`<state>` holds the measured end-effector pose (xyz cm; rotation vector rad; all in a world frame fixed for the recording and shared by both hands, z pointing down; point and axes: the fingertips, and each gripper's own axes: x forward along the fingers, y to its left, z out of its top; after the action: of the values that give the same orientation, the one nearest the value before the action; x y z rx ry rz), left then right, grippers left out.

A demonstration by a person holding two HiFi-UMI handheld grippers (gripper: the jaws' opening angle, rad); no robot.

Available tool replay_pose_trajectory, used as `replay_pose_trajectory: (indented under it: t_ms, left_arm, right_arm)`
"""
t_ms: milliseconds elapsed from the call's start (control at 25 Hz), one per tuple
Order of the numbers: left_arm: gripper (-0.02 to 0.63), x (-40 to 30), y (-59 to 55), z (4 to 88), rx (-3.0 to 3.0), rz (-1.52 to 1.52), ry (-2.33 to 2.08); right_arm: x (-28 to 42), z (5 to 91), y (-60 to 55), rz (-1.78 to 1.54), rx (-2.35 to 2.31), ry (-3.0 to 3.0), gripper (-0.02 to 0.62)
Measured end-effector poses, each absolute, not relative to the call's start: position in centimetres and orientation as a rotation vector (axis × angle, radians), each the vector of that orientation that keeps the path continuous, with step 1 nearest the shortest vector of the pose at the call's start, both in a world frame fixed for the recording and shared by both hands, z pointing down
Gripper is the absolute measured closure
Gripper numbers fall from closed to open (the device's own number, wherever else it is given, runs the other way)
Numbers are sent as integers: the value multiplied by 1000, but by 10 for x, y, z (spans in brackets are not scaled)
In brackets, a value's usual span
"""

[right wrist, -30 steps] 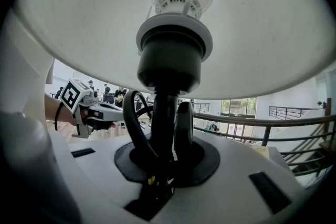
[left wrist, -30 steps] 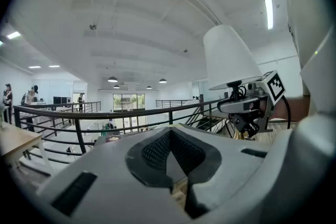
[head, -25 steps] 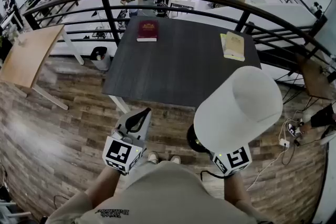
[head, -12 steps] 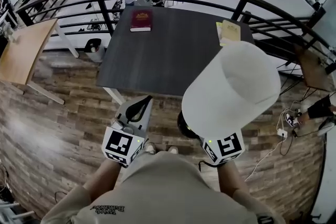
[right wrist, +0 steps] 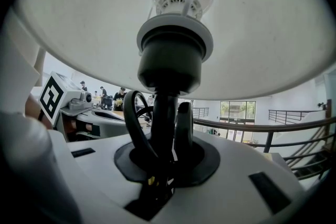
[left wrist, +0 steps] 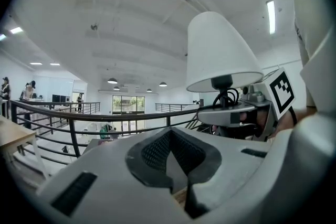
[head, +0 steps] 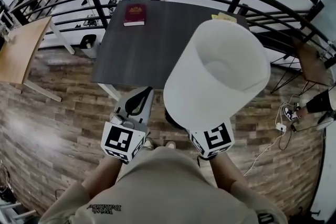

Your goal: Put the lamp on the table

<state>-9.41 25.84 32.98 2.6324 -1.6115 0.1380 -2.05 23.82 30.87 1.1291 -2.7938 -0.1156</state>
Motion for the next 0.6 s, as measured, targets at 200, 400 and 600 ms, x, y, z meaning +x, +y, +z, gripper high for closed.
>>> replay_pose_trajectory:
  t_ms: [200, 400, 600]
  left_arm:
    - [601, -86, 256, 334, 2608, 155, -1632]
    - [601, -73, 250, 324, 2599, 139, -1674]
    - [601, -48, 244, 316, 2597, 158, -1725]
  right_arm:
    - [-13, 316, 235, -107, 1091, -2787, 531]
    - [-1, 319, 227, -108, 1098, -2755, 531]
    - [10, 309, 212, -122, 1153, -2703, 531]
